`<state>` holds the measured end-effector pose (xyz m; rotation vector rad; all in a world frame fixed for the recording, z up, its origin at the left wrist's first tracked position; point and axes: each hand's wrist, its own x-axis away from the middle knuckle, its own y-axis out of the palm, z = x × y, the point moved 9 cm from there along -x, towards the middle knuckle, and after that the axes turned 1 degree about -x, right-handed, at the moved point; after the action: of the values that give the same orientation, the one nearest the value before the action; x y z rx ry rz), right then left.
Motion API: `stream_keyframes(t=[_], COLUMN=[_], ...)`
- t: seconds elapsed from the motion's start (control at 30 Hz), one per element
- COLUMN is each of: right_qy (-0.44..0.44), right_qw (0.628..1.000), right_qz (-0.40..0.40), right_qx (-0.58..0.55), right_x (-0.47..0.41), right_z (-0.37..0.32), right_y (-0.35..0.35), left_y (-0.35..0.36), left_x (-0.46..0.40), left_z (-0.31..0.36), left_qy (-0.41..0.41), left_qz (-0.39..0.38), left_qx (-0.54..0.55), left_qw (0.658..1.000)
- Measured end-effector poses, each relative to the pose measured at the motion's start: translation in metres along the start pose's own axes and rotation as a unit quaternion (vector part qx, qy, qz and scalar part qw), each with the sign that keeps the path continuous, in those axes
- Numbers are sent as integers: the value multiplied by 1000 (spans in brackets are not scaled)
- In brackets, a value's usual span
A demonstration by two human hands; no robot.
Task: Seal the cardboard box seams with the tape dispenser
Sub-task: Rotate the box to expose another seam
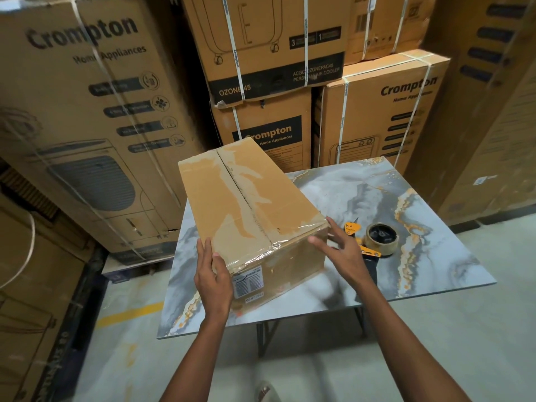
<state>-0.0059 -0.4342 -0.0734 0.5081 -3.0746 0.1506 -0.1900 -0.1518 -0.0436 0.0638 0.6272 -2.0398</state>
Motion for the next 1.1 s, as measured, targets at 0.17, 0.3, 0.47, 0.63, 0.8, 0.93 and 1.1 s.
stream_keyframes(t=[0.17,0.3,0.47,0.63,0.8,0.93,1.1], right_qy=[-68,-34,43,4,-99,-111,-51], right_qw=[993,998,994,1000,986,978,988], right_qz=[56,8,-87,-17,18,-17,43], right_qx=[73,44,-41,26,132,173,141], right_x=[-9,-21,-31,-36,-42,-45,-32], right_z=[-22,-17,-10,-31,-52,-45,-37], right_y=[-8,-17,-18,-20,12,25,30], left_y=[-1,-1,-2,4,14,11,13], left_x=[0,0,0,-1,-17,-18,-22], left_z=[-2,1,-2,2,-5,3,4], left_qy=[-4,-6,-18,-29,12,30,15], left_qz=[2,6,11,-59,-194,-241,-276], left_qx=[6,12,21,0,-106,-186,-168], left_qw=[1000,1000,1000,998,975,952,946])
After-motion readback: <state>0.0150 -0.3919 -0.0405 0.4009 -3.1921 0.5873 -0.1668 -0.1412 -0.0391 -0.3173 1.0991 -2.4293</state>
